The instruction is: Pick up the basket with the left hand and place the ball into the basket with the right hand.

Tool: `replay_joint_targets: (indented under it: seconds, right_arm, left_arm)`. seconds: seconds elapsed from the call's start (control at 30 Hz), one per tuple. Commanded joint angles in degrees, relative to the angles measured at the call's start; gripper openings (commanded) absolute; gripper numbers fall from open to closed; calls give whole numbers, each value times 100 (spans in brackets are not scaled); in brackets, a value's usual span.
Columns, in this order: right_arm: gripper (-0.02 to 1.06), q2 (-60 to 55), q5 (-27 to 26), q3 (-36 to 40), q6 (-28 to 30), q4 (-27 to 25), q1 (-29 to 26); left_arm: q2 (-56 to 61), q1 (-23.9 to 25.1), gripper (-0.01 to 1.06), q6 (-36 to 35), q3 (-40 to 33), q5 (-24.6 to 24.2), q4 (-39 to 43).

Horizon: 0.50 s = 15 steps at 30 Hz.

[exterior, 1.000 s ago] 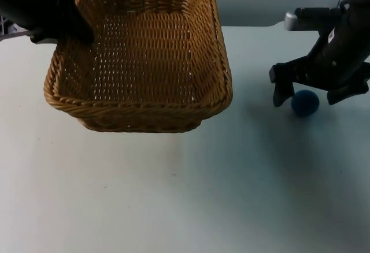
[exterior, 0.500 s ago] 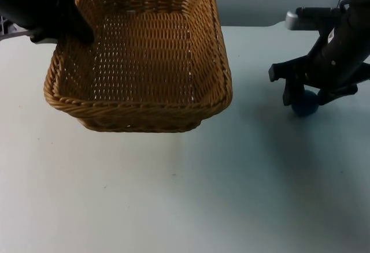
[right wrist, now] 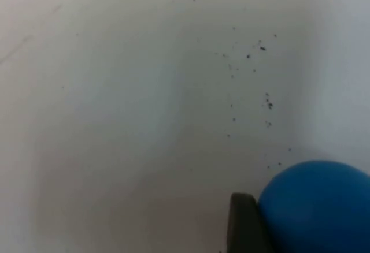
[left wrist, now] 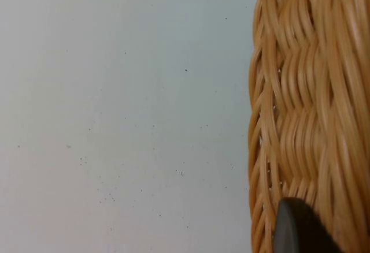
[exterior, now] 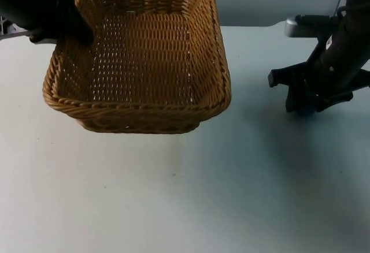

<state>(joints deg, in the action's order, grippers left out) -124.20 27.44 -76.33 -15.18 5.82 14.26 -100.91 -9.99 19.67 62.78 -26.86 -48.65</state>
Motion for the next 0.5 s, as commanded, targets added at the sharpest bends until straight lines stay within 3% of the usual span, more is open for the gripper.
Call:
replay_joint_targets:
  seconds: [0.0,0.47]
  right_arm:
    - [0,-10,-4,-45,-131,41,20]
    - [0,1196,309,-45,-109,46,20]
  left_arm:
    - [20,-43,0,-18,68,4,-50]
    - [20,-43,0,-30,68,-20,-40]
